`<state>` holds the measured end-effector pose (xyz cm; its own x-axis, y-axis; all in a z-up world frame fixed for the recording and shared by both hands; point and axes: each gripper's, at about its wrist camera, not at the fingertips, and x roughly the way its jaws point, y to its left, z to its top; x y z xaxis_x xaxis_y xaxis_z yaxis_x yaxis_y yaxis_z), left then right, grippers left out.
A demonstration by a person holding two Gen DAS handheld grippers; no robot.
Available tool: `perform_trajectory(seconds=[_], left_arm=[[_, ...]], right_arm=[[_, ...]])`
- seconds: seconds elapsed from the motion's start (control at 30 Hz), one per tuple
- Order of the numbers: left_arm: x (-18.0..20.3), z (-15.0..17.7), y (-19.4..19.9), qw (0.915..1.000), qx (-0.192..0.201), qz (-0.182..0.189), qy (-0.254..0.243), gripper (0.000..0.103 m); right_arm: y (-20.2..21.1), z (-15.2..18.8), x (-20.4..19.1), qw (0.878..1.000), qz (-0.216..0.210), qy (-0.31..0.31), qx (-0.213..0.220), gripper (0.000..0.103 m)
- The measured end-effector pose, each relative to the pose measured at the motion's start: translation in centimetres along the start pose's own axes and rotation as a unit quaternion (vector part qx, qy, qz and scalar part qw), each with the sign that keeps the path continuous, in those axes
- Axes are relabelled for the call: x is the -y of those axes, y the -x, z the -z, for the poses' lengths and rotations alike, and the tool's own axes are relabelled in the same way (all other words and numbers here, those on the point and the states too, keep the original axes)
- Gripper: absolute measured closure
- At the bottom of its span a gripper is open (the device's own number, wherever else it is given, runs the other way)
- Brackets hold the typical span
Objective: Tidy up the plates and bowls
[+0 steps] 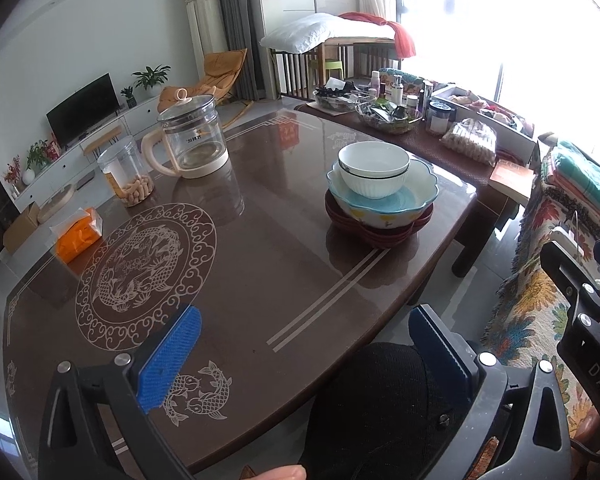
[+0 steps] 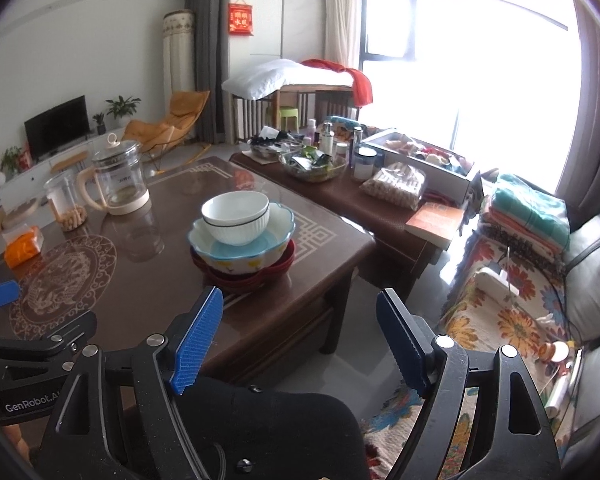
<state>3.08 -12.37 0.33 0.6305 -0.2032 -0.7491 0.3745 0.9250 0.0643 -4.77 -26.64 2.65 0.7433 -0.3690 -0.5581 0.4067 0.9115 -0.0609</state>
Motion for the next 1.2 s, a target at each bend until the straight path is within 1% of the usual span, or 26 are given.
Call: perform_trajectory(seconds=[0.23,0.33,0.4,0.5,0.6,0.73,0.9,1.07,1.2], left_arm=[[0.1,0.0,-0.2,1.0000,0.000,-0.002,-0.001,0.000],[0.3,0.1,-0.3,1.0000,0.000,-0.004,-0.007,0.000],[0.6,0.3,-0.5,0.9999,-0.001,-0.006,-0.013,0.000],[0.8,0.4,-0.6,0.9996,0.000,-0.018,-0.021,0.000],[0.8,0.4,-0.8,0.9996,-0.001,-0.017,-0.022,0.000],[1.1,0.4,-0.8,0.9990,0.004,-0.030,-0.031,0.000],[1.0,0.3,-1.0,0.9996,-0.005,-0.013,-0.025,0.000],[0.9,0.0,-0.7,0.9997,-0.006,-0.004,-0.023,0.000],[0.7,-0.1,-0.8,0.9998,-0.008,-0.005,-0.017,0.000]], right_arm=[[0.4,-0.1,0.7,1.000,-0.014,-0.020,0.017,0.021],[0.5,-0.1,0.6,0.999,-0.017,-0.019,0.021,0.021],[0.5,-0.1,0.4,0.999,-0.020,-0.016,0.021,0.021],[0.4,0.0,0.4,0.999,-0.021,-0.015,0.020,0.021],[0.3,0.0,0.5,1.000,-0.018,-0.016,0.018,0.021],[0.0,0.1,0.8,1.000,-0.015,-0.020,0.011,0.021],[-0.2,0.1,0.7,1.000,-0.011,-0.017,0.008,0.021],[-0.2,0.2,0.6,1.000,-0.012,-0.017,0.008,0.021],[-0.3,0.1,0.6,1.000,-0.011,-0.018,0.008,0.021]])
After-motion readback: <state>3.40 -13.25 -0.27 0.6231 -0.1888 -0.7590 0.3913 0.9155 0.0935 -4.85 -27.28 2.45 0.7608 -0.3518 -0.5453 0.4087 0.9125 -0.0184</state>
